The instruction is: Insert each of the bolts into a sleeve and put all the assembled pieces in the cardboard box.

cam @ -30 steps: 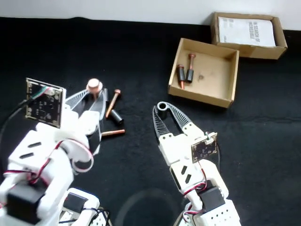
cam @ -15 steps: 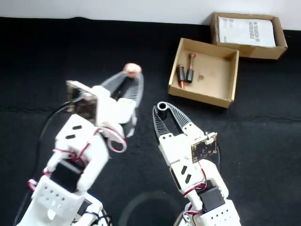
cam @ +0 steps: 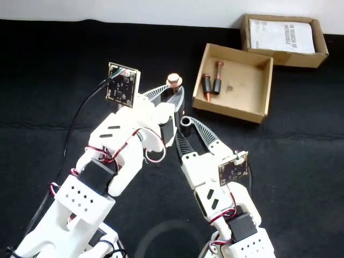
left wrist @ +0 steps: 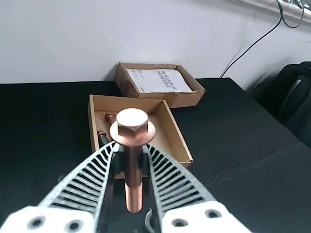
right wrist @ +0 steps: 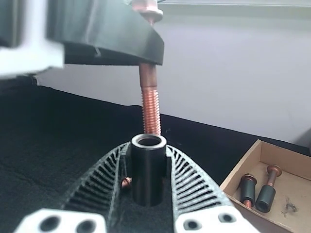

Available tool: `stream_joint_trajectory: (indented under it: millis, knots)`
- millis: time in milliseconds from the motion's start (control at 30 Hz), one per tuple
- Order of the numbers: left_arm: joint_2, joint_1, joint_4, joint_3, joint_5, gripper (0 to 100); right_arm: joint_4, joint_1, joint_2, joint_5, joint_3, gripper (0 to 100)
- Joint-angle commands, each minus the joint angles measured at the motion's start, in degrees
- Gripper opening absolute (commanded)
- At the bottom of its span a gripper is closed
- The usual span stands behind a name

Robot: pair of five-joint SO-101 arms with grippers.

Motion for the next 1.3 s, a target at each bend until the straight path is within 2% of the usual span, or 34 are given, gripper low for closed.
stream_joint_trajectory:
  millis: [0, 100, 267, 500, 700, 967, 1067, 1267]
  knots:
    - [-0.2, 0.5, 2.0, -6.2, 0.2, 1, -0.9, -0.4, 0.1, -0.4, 8.1, 0.9]
    - [-0.2, 0.7, 7.9, -10.6, 0.0, 1, -0.9, -0.4, 0.1, -0.4, 8.1, 0.9]
    - [-0.2, 4.7, 14.8, -15.0, -0.6, 1, -0.9, -0.4, 0.1, -0.3, 8.1, 0.9]
    - [0.1, 6.5, 14.9, -14.6, -1.8, 1, -0.9, -0.1, -0.2, -0.3, 8.1, 0.9]
    - [-0.1, 6.2, 14.5, -10.2, -5.5, 1, -0.9, 0.0, -0.3, -0.4, 8.1, 0.9]
    - [-0.1, 4.4, 3.9, -1.4, -5.7, 1, -0.9, 0.0, -0.3, -0.4, 8.1, 0.9]
    - [-0.2, 4.4, 1.6, 0.6, -9.1, 1, -0.9, 0.0, -0.3, -0.4, 8.1, 0.9]
    - [-0.2, 4.8, 1.4, 1.1, -10.6, 1, -0.9, 0.0, -0.3, -0.3, 8.1, 0.9]
